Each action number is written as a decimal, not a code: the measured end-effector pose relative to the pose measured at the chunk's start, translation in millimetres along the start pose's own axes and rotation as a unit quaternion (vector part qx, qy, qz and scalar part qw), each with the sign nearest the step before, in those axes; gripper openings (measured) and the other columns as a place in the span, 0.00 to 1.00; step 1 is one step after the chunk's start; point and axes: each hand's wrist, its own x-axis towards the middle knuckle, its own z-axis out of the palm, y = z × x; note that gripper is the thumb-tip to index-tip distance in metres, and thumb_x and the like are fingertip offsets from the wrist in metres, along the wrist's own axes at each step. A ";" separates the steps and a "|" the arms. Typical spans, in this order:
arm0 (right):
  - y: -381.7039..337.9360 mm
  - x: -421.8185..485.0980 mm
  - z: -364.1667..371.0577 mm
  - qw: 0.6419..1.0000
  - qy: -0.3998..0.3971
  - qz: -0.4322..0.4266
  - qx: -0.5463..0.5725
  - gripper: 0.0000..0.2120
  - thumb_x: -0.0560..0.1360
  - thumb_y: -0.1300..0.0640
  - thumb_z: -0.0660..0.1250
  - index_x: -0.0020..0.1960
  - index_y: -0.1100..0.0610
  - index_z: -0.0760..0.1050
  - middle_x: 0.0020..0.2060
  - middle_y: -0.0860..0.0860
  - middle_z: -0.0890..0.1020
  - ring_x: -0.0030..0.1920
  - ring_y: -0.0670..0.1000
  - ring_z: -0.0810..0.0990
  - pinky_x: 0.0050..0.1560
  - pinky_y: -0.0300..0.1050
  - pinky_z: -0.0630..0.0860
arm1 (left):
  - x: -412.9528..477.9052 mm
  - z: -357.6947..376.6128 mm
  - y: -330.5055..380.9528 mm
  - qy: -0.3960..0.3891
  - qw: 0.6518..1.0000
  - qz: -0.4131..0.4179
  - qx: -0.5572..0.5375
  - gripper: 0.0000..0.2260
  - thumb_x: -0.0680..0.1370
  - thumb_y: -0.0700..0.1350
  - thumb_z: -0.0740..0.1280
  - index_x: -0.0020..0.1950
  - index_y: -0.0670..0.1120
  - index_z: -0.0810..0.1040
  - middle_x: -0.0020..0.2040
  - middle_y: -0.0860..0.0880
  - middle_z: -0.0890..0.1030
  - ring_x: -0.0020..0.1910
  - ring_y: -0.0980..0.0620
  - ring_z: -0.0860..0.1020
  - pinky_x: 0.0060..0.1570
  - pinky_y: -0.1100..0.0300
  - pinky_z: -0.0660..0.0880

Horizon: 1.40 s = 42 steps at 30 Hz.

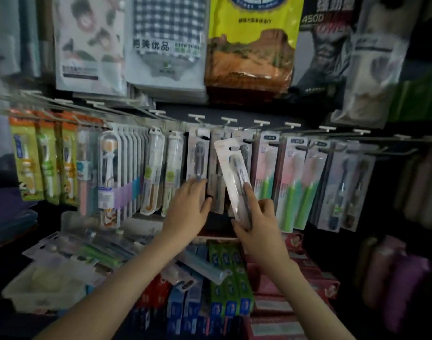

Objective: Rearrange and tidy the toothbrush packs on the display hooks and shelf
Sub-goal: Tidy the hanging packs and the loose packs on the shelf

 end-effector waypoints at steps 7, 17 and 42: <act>13.2 18.9 15.0 0.997 0.040 0.019 -0.070 0.43 0.75 0.57 0.68 0.76 0.44 0.39 0.48 0.48 0.60 0.39 0.47 0.65 0.36 0.37 0.69 | 25.5 2.1 -19.3 -0.024 0.993 0.029 0.110 0.31 0.81 0.46 0.60 0.78 0.50 0.45 0.78 0.44 0.44 0.76 0.46 0.45 0.73 0.54 0.44; 23.7 27.5 36.3 0.994 0.085 0.051 -0.051 0.43 0.76 0.55 0.67 0.76 0.46 0.38 0.52 0.53 0.65 0.37 0.50 0.70 0.32 0.40 0.70 | 33.4 28.4 -23.0 -0.072 0.988 0.049 0.126 0.33 0.80 0.45 0.60 0.78 0.51 0.42 0.78 0.45 0.41 0.76 0.47 0.42 0.75 0.49 0.43; 16.7 -33.5 130.8 0.923 -0.347 0.146 -0.079 0.26 0.77 0.51 0.62 0.73 0.55 0.60 0.65 0.57 0.71 0.67 0.60 0.65 0.61 0.50 0.67 | -140.3 7.3 -91.5 -0.227 0.961 -0.010 0.160 0.24 0.80 0.55 0.59 0.74 0.50 0.63 0.75 0.45 0.60 0.73 0.43 0.60 0.72 0.51 0.54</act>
